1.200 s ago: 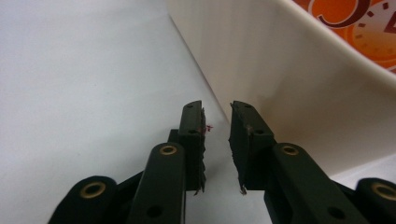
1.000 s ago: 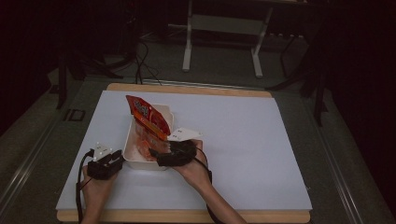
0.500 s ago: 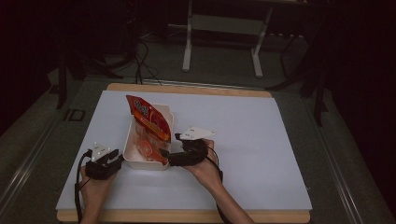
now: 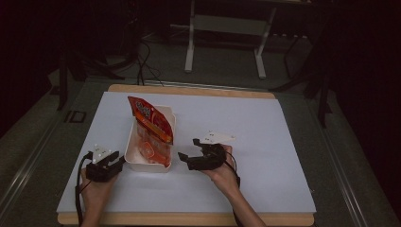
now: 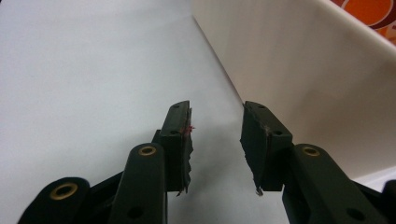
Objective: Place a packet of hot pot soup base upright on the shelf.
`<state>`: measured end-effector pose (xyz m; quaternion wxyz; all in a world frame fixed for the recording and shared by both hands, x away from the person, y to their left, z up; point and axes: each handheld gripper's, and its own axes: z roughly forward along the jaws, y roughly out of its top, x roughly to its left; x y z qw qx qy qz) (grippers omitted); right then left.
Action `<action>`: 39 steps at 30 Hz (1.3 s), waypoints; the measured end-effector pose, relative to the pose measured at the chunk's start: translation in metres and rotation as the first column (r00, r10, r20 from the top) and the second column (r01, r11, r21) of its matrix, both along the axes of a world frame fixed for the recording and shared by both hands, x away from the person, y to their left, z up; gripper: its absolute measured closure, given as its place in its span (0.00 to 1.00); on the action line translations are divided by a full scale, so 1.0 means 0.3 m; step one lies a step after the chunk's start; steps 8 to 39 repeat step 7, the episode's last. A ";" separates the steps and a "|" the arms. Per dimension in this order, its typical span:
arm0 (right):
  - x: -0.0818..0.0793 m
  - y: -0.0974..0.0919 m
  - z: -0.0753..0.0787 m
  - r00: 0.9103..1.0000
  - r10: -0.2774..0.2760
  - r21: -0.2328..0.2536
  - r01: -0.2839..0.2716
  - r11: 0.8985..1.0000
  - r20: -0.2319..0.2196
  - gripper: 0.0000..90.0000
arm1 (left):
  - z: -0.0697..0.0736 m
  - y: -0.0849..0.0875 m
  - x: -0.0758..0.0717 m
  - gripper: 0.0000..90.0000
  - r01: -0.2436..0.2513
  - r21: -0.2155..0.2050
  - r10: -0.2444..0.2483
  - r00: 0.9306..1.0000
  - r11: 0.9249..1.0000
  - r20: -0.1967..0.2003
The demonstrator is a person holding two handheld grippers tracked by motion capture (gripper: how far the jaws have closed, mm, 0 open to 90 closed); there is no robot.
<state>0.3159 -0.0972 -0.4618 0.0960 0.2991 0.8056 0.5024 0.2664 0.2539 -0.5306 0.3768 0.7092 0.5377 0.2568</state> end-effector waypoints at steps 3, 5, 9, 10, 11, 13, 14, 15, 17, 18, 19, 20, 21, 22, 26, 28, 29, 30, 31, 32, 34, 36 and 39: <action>0.004 -0.031 -0.012 1.000 -0.014 -0.007 0.014 1.000 -0.007 0.25 | -0.001 0.001 0.000 0.70 -0.001 0.002 0.001 1.000 1.000 -0.001; 0.008 -0.056 -0.022 0.999 -0.028 -0.016 0.028 0.999 -0.014 0.25 | -0.001 0.001 0.001 0.70 -0.002 0.004 0.002 1.000 1.000 -0.003; 0.012 -0.080 -0.030 0.999 -0.043 -0.018 0.042 0.999 -0.021 0.25 | -0.002 0.001 0.002 0.70 -0.007 0.011 0.007 1.000 1.000 -0.006; 0.012 -0.080 -0.030 0.999 -0.043 -0.018 0.042 0.999 -0.021 0.25 | -0.002 0.001 0.002 0.70 -0.007 0.011 0.007 1.000 1.000 -0.006; 0.012 -0.080 -0.030 0.999 -0.043 -0.018 0.042 0.999 -0.021 0.25 | -0.002 0.001 0.002 0.70 -0.007 0.011 0.007 1.000 1.000 -0.006; 0.012 -0.080 -0.030 0.999 -0.043 -0.018 0.042 0.999 -0.021 0.25 | -0.002 0.001 0.002 0.70 -0.007 0.011 0.007 1.000 1.000 -0.006; 0.012 -0.080 -0.030 0.999 -0.043 -0.018 0.042 0.999 -0.021 0.25 | -0.002 0.001 0.002 0.70 -0.007 0.011 0.007 1.000 1.000 -0.006; 0.012 -0.080 -0.030 0.999 -0.043 -0.018 0.042 0.999 -0.021 0.25 | -0.002 0.001 0.002 0.70 -0.007 0.011 0.007 1.000 1.000 -0.006; 0.012 -0.080 -0.030 0.999 -0.043 -0.018 0.042 0.999 -0.021 0.25 | -0.002 0.001 0.002 0.70 -0.007 0.011 0.007 1.000 1.000 -0.006; 0.012 -0.080 -0.030 0.999 -0.043 -0.018 0.042 0.999 -0.021 0.25 | -0.002 0.001 0.002 0.70 -0.007 0.011 0.007 1.000 1.000 -0.006; 0.012 -0.080 -0.030 0.999 -0.043 -0.018 0.042 0.999 -0.021 0.25 | -0.002 0.001 0.002 0.70 -0.007 0.011 0.007 1.000 1.000 -0.006; 0.012 -0.080 -0.030 0.999 -0.043 -0.018 0.042 0.999 -0.021 0.25 | -0.002 0.001 0.002 0.70 -0.007 0.011 0.007 1.000 1.000 -0.006; 0.012 -0.080 -0.030 0.999 -0.043 -0.018 0.042 0.999 -0.021 0.25 | -0.002 0.001 0.002 0.70 -0.007 0.011 0.007 1.000 1.000 -0.006; 0.012 -0.080 -0.030 0.999 -0.043 -0.018 0.042 0.999 -0.021 0.25 | -0.002 0.001 0.002 0.70 -0.007 0.011 0.007 1.000 1.000 -0.006; 0.012 -0.080 -0.030 0.999 -0.043 -0.018 0.042 0.999 -0.021 0.25 | -0.002 0.001 0.002 0.70 -0.007 0.011 0.007 1.000 1.000 -0.006; 0.012 -0.080 -0.030 0.999 -0.043 -0.018 0.042 0.999 -0.021 0.25 | -0.002 0.001 0.002 0.70 -0.007 0.011 0.007 1.000 1.000 -0.006; 0.012 -0.080 -0.030 0.999 -0.043 -0.018 0.042 0.999 -0.021 0.25 | -0.002 0.001 0.002 0.70 -0.007 0.011 0.007 1.000 1.000 -0.006; 0.012 -0.080 -0.030 0.999 -0.043 -0.018 0.042 0.999 -0.021 0.25 | -0.002 0.001 0.002 0.70 -0.007 0.011 0.007 1.000 1.000 -0.006; 0.012 -0.080 -0.030 0.999 -0.043 -0.018 0.042 0.999 -0.021 0.25 | -0.002 0.001 0.002 0.70 -0.007 0.011 0.007 1.000 1.000 -0.006; 0.012 -0.080 -0.030 0.999 -0.043 -0.018 0.042 0.999 -0.021 0.25 | -0.002 0.001 0.002 0.70 -0.007 0.011 0.007 1.000 1.000 -0.006; 0.012 -0.080 -0.030 0.999 -0.043 -0.018 0.042 0.999 -0.021 0.25 | -0.002 0.001 0.002 0.70 -0.007 0.011 0.007 1.000 1.000 -0.006; 0.012 -0.080 -0.030 0.999 -0.043 -0.018 0.042 0.999 -0.021 0.25 | -0.002 0.001 0.002 0.70 -0.007 0.011 0.007 1.000 1.000 -0.006; 0.012 -0.080 -0.030 0.999 -0.043 -0.018 0.042 0.999 -0.021 0.25 | -0.002 0.001 0.002 0.70 -0.007 0.011 0.007 1.000 1.000 -0.006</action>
